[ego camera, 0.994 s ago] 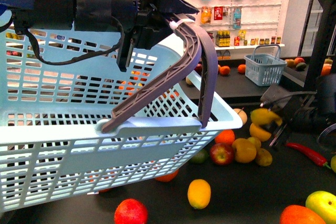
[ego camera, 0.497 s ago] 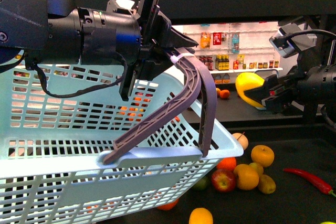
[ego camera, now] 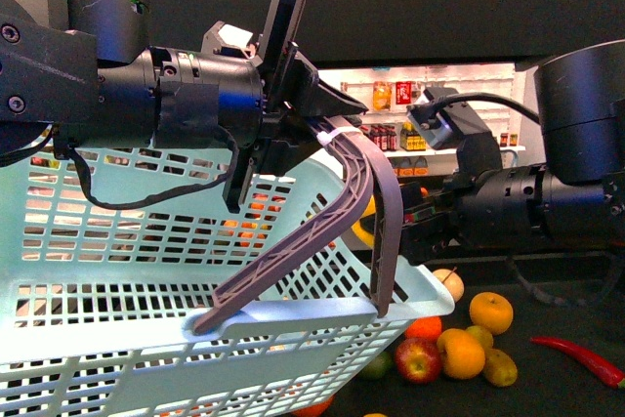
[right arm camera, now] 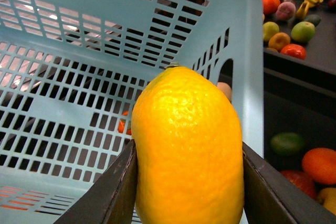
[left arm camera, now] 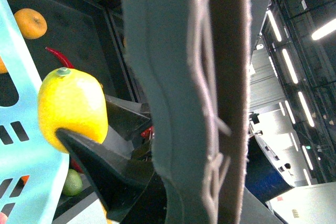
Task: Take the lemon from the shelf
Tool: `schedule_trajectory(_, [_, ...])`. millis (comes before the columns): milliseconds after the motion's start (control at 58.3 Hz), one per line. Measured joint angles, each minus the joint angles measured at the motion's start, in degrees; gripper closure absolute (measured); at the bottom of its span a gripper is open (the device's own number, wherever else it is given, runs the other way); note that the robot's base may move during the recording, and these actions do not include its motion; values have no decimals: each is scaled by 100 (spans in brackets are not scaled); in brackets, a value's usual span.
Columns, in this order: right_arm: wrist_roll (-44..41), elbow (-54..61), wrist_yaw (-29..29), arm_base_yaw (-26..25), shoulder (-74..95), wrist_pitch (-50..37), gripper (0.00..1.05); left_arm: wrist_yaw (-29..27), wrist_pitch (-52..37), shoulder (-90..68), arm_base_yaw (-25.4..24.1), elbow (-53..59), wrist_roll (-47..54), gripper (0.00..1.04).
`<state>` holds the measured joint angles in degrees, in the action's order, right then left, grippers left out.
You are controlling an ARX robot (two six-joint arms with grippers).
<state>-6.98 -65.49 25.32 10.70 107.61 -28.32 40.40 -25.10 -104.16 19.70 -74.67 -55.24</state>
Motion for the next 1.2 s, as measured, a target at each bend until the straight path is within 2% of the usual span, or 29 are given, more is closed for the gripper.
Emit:
schedule_trajectory(120, [63,-11,-57,72,76,125,57,15,7,-2,0,0,31,97])
schedule_trajectory(480, [334,-11,-31,103,111,-39,6,9,11,-2,-9,0,20,97])
schedule_trajectory(754, [485,-116,-232,-116,120,-197,7,-22,17,-9,-9,0,15,97])
schedule_trajectory(977, [636,-610,-1058,-968,417,-192,7,4,17,-9,-9,0,-4,97])
schedule_trajectory(1200, [498,-675,-1102,-1631,1019,-125,7,-9,17,-11,-9,0,-4,97])
